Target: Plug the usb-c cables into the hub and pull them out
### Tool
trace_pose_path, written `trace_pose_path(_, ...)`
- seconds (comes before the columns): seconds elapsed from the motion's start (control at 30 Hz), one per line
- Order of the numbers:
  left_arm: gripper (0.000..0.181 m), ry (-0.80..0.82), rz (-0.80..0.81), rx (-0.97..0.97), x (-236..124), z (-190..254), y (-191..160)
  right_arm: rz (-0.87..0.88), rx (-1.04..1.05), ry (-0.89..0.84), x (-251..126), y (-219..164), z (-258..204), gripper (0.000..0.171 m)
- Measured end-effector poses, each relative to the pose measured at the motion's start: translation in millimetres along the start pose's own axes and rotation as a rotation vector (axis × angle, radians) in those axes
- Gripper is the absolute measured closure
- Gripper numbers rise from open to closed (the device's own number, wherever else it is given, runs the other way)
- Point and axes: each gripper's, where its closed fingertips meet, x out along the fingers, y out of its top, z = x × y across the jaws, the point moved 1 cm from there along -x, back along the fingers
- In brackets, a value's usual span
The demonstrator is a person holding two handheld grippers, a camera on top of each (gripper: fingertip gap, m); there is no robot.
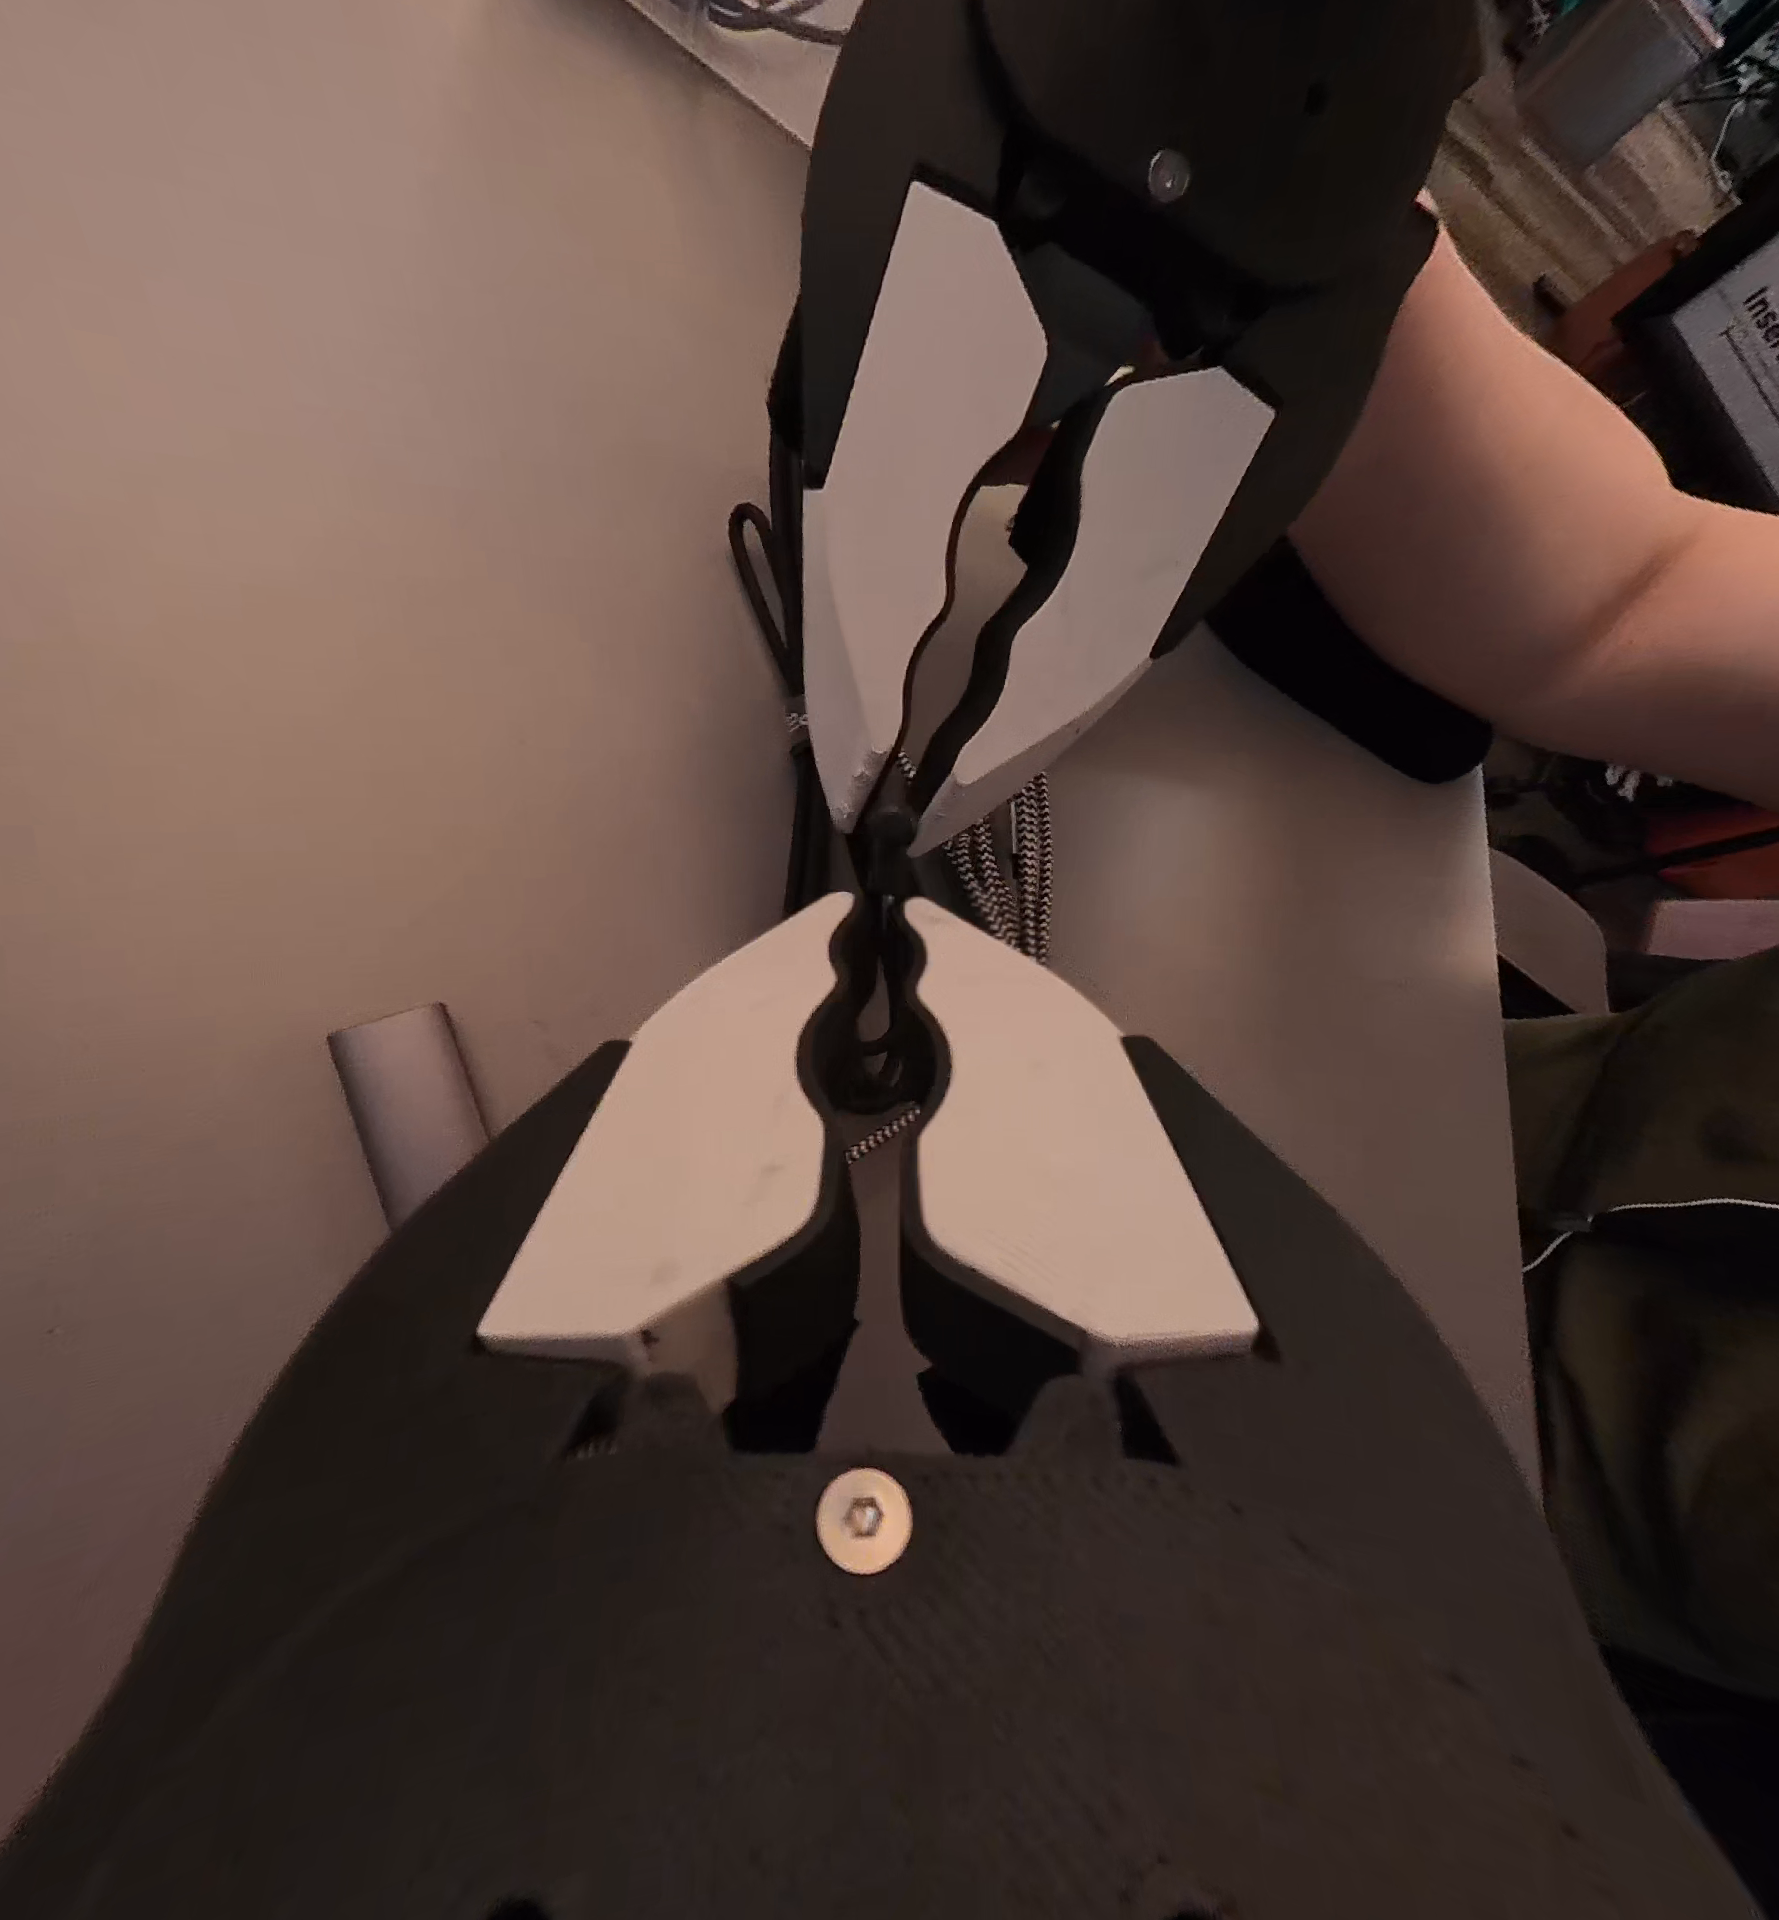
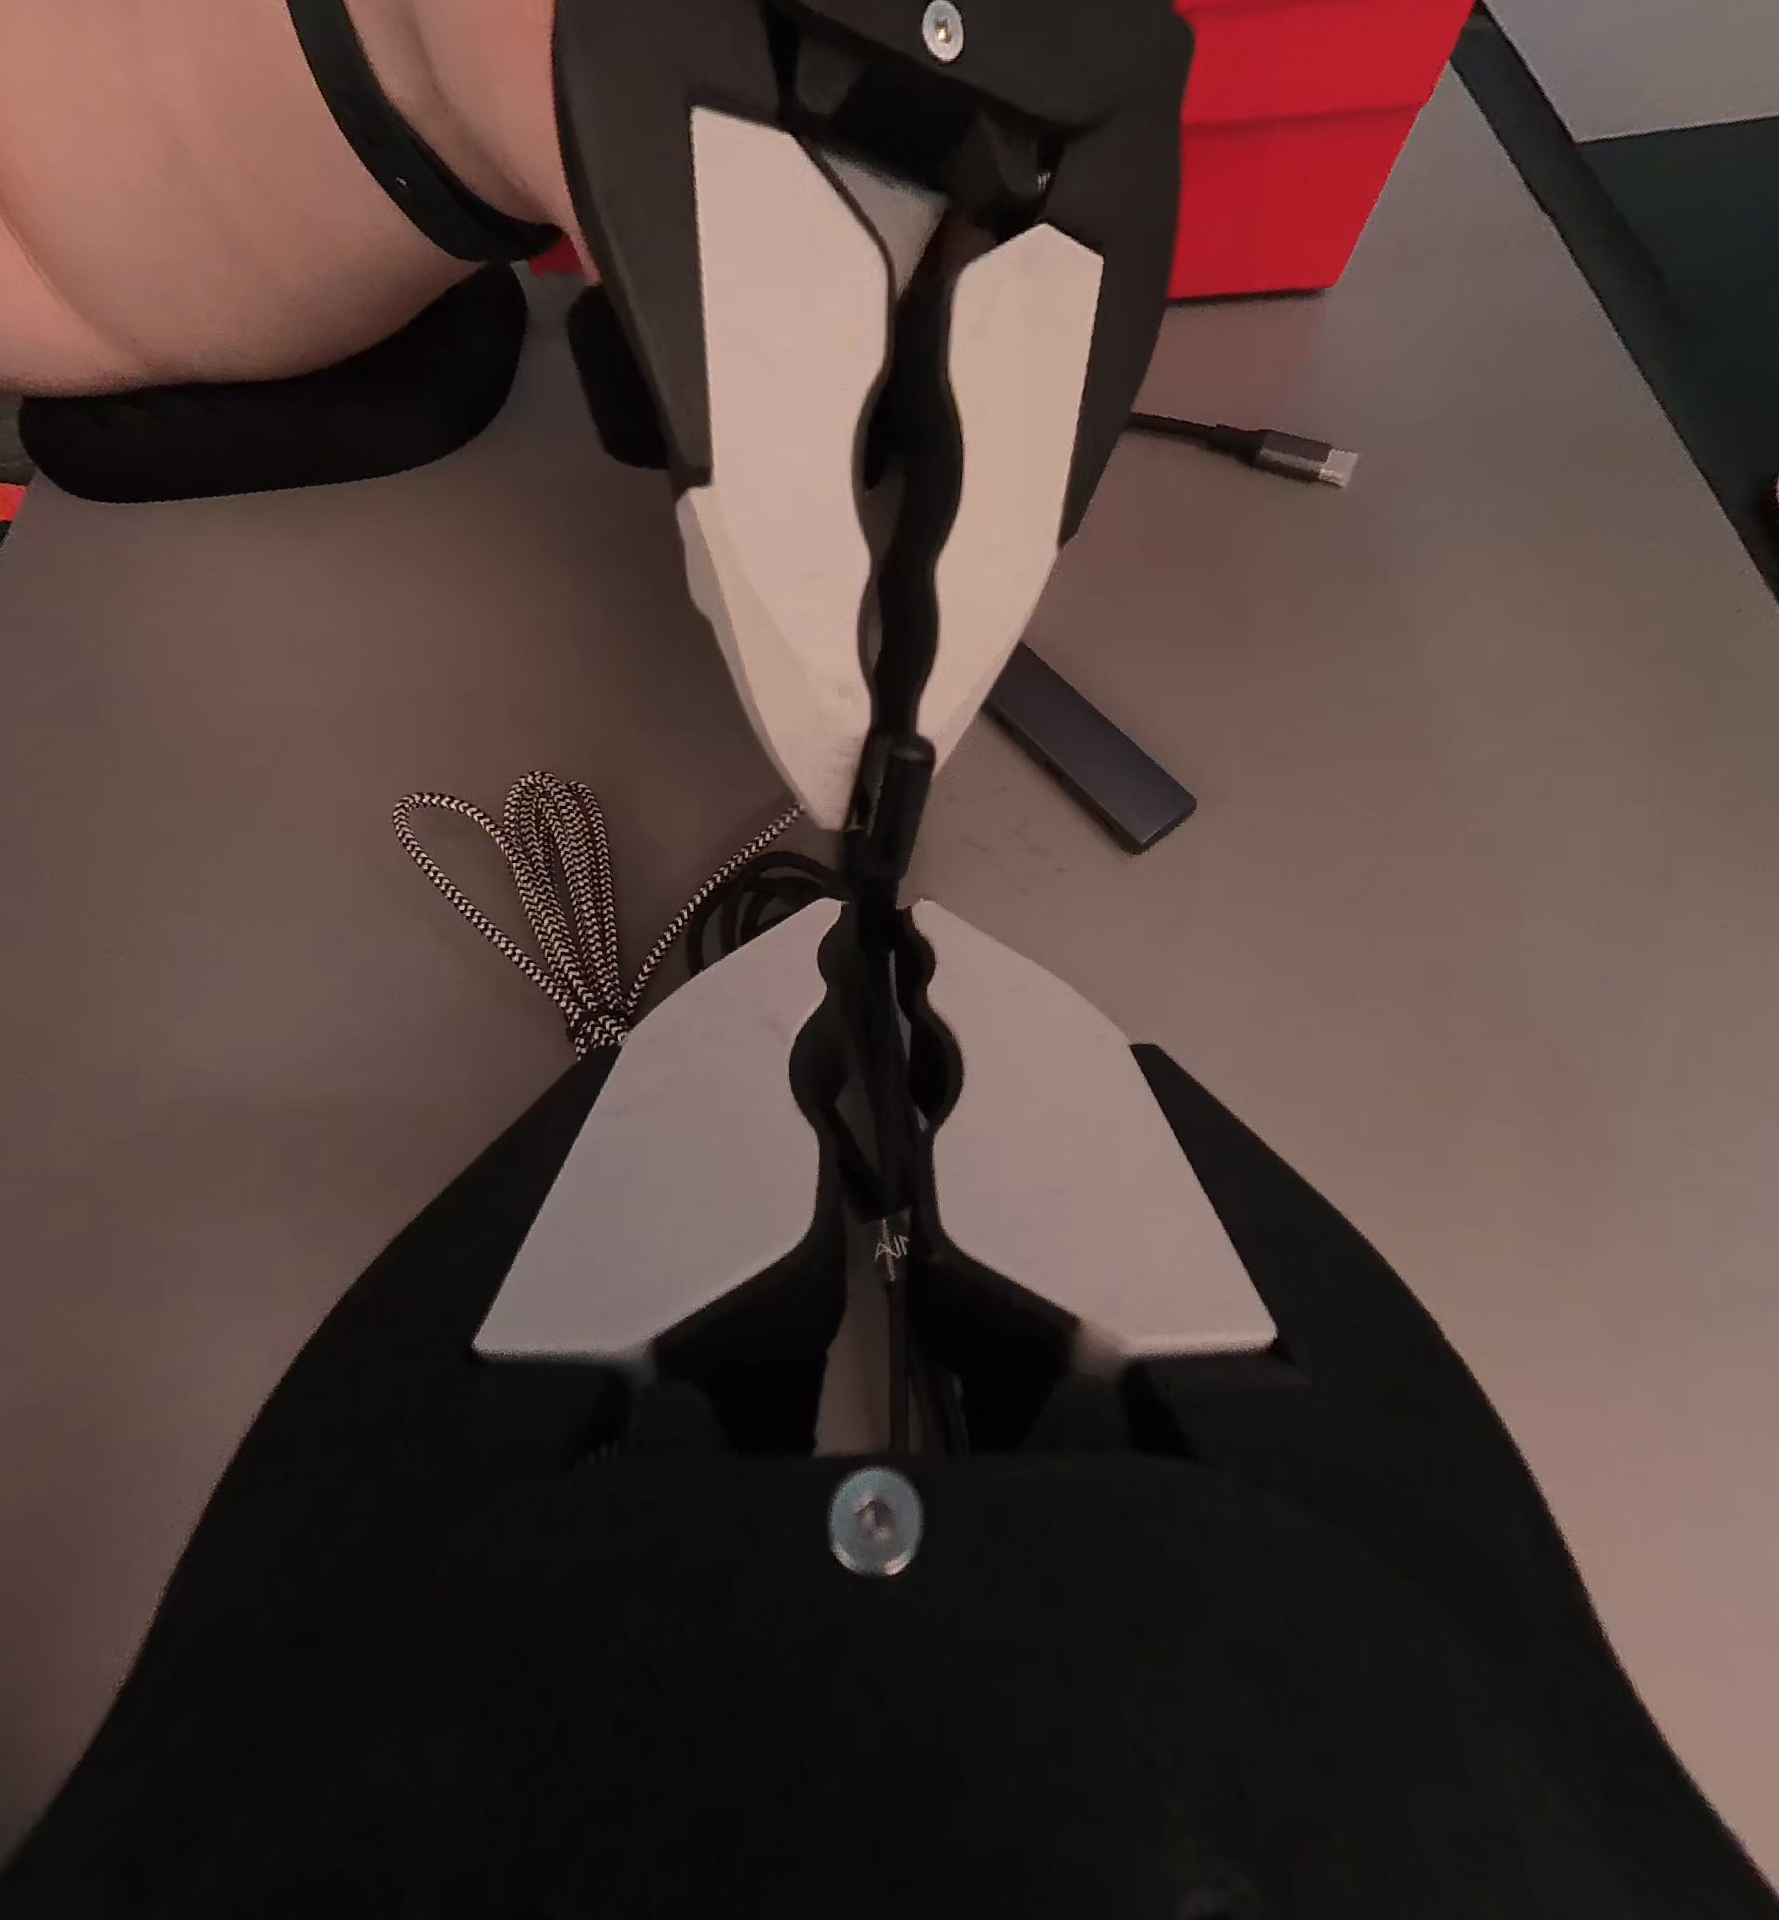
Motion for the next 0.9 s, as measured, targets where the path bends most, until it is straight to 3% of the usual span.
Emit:
trace_pose_path(0.13, 0.181, 0.023, -0.014, 0.038, -0.2, 0.4, -0.7, 0.016, 0.008, 0.012, -0.1, 0.3, -0.7, 0.163)
trace_pose_path(0.23, 0.181, 0.039, -0.031, 0.050, 0.0, 0.0, -2.1, 0.144, 0.055, 0.026, -7.0, 16.0, 1.2, 0.148)
trace_pose_path(0.37, 0.181, 0.038, -0.027, 0.048, -0.3, -0.4, -1.7, 0.271, 0.172, 0.081, -16.3, 29.4, 4.1, 0.149)
trace_pose_path(0.5, 0.181, 0.041, -0.029, 0.051, -0.1, -0.4, -1.8, 0.255, 0.261, 0.142, -9.1, 22.6, 4.6, 0.150)
trace_pose_path(0.9, 0.181, 0.056, -0.045, 0.073, 1.3, 0.8, -2.4, 0.244, 0.268, 0.177, 2.0, 20.8, 0.0, 0.162)
